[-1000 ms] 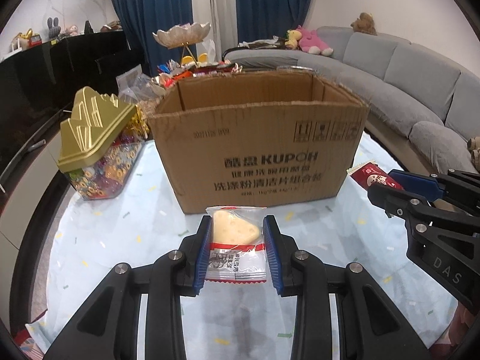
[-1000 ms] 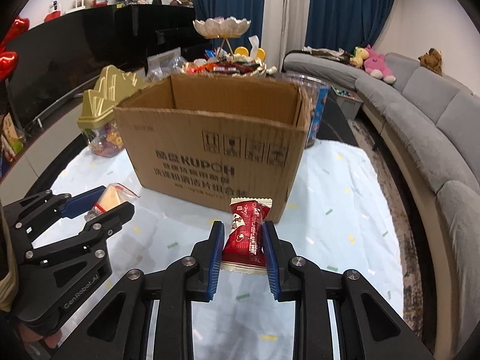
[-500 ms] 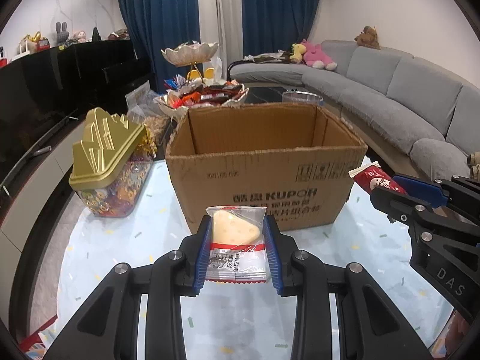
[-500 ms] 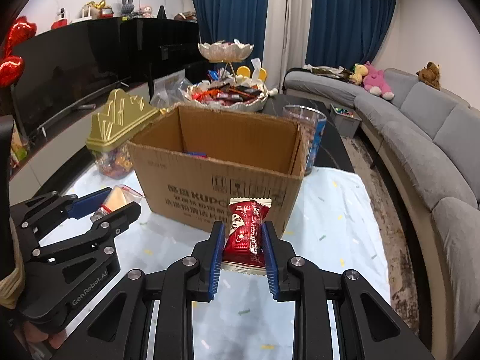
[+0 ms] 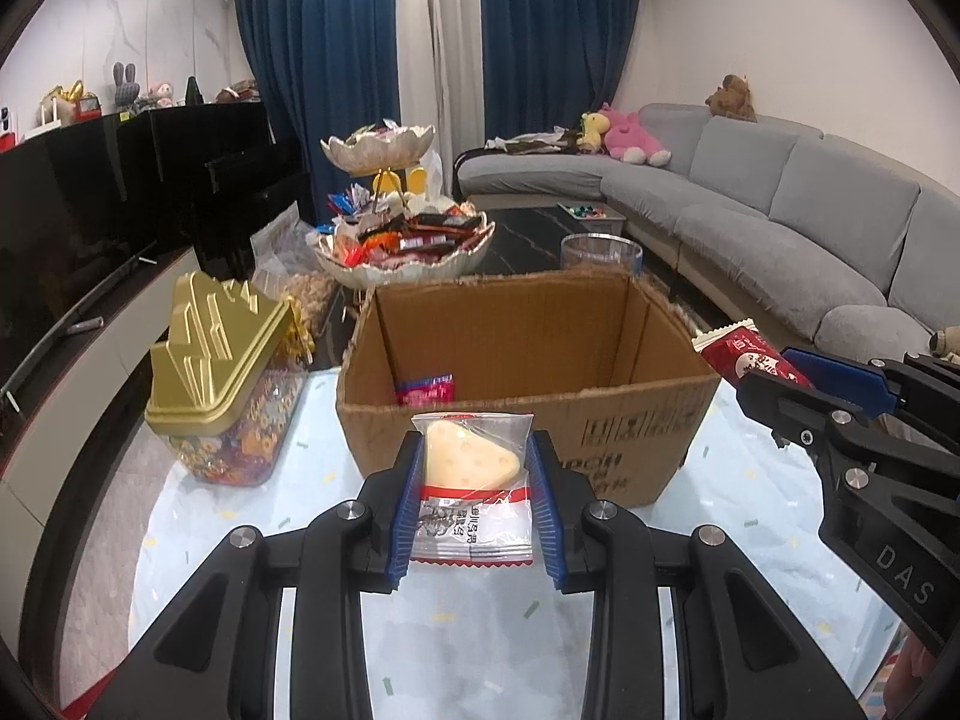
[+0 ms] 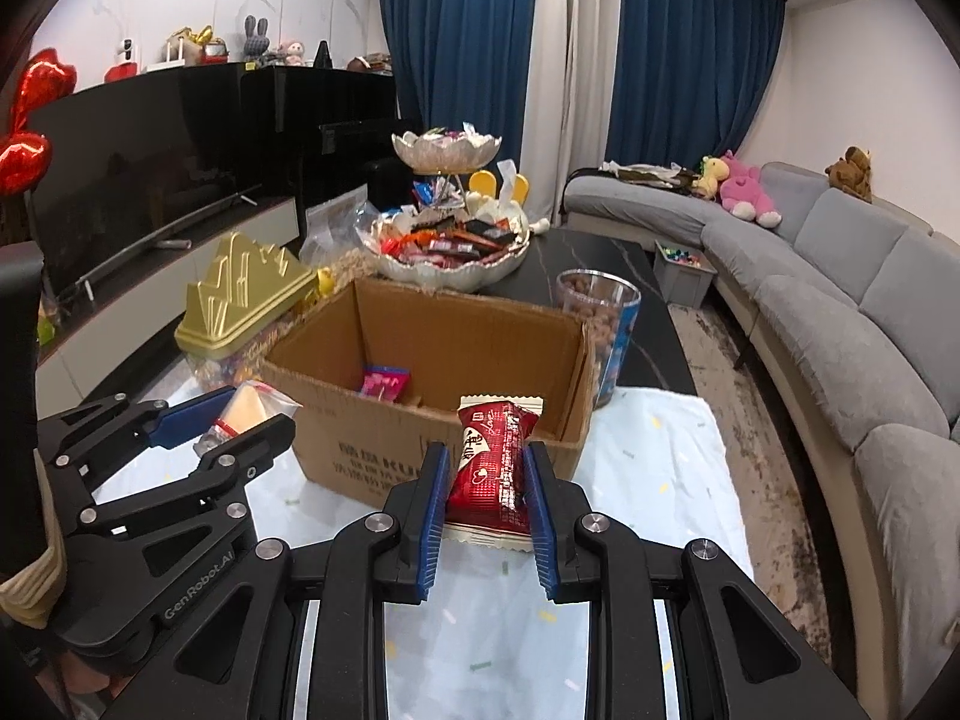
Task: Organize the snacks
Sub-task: 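Lift and carry the cheese-cake pack and red candy over the box with both tools, then open both grippers to drop the cheese-cake pack and red candy into the box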
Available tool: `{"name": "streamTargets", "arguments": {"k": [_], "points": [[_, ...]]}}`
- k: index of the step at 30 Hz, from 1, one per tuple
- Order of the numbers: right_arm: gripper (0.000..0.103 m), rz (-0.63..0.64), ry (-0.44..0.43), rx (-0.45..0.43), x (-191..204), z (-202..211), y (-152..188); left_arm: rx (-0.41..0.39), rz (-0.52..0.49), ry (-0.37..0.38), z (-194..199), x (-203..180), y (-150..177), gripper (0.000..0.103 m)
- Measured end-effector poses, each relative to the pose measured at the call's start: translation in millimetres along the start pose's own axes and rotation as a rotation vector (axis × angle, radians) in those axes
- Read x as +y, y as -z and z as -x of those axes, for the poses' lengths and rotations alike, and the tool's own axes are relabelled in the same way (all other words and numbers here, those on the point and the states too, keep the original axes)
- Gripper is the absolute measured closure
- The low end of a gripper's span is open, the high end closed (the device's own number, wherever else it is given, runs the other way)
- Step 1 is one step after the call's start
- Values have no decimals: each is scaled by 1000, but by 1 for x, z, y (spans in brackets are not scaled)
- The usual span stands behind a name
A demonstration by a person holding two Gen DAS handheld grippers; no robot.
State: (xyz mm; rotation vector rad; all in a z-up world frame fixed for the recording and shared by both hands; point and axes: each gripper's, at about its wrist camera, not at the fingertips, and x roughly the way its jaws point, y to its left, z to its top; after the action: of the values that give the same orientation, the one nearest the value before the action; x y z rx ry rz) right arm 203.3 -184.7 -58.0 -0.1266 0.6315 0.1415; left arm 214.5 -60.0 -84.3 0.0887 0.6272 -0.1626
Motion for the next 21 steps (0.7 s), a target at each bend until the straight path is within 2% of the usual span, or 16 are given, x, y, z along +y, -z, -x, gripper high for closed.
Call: {"name": "streamTargets", "arguments": {"k": [21], "points": [[76, -14, 10, -45, -9, -18, -39, -49, -11, -8, -23, 3, -49, 69]]}}
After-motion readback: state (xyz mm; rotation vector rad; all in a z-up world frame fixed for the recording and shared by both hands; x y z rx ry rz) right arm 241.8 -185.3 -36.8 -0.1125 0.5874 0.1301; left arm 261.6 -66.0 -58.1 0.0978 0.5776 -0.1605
